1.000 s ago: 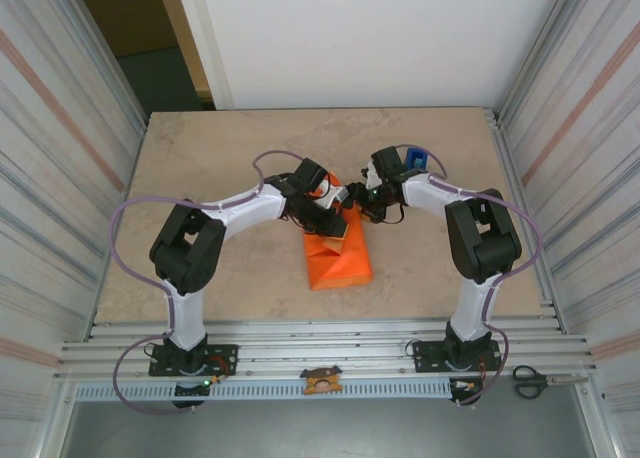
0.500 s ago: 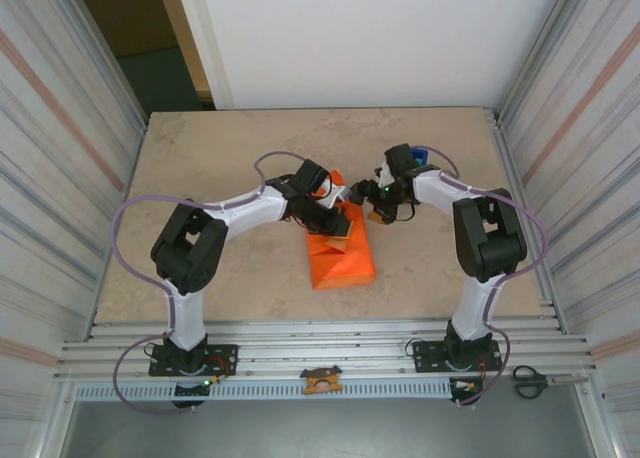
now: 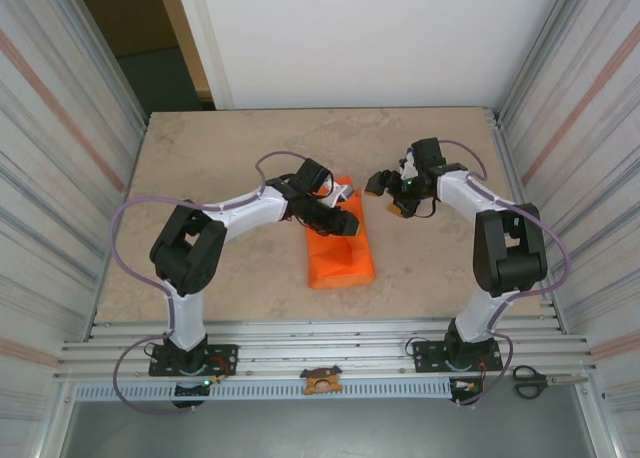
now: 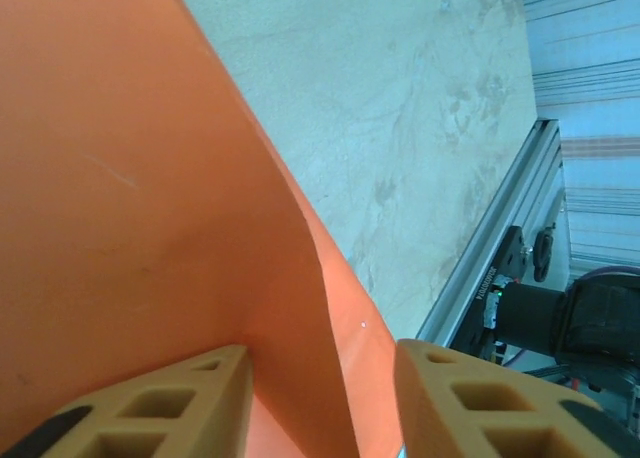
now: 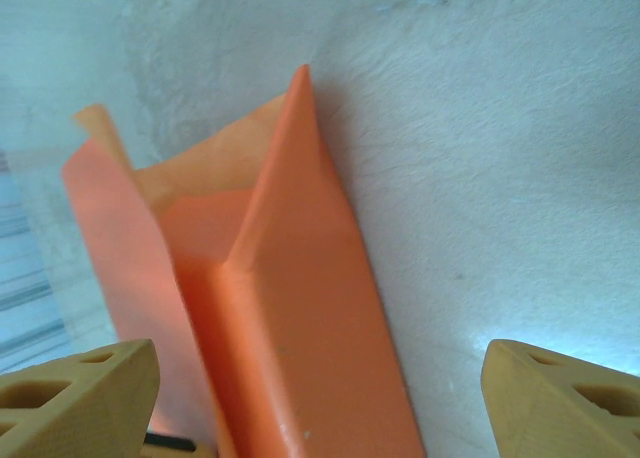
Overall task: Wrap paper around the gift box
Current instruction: Second fold the wrapping paper around the gift box.
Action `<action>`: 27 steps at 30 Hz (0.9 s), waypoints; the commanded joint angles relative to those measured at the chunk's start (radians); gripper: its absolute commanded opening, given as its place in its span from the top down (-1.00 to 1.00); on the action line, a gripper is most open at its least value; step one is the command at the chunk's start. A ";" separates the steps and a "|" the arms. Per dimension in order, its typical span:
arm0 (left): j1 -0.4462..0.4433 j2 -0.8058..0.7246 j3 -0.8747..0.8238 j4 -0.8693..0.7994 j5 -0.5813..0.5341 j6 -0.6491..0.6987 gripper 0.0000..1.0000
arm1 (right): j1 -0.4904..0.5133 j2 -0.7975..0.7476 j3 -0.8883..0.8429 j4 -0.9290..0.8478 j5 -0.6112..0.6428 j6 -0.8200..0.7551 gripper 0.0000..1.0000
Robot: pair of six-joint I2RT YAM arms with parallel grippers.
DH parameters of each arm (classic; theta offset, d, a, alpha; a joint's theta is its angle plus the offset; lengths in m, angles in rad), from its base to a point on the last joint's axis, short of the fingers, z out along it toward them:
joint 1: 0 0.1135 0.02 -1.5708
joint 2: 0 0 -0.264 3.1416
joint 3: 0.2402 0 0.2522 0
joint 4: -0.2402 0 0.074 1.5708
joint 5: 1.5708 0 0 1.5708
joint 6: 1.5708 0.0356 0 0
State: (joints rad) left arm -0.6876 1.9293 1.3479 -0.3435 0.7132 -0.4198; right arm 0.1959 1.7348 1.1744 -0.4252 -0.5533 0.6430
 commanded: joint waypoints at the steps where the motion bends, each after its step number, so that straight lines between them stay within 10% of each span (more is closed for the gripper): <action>1: -0.004 0.073 -0.043 -0.009 -0.075 0.028 -0.02 | 0.004 -0.015 -0.020 0.034 -0.083 -0.005 -0.66; 9: -0.004 0.075 -0.052 0.009 -0.057 0.033 -0.41 | 0.052 0.072 0.023 0.002 -0.156 -0.051 -0.68; 27: -0.004 0.057 -0.061 0.023 -0.044 0.030 -0.31 | 0.086 0.170 -0.043 -0.073 -0.081 -0.144 -0.39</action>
State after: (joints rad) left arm -0.6876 1.9179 1.3411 -0.3202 0.7635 -0.4232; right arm 0.2893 1.8843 1.1751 -0.4438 -0.7055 0.5301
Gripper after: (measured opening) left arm 0.656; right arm 0.704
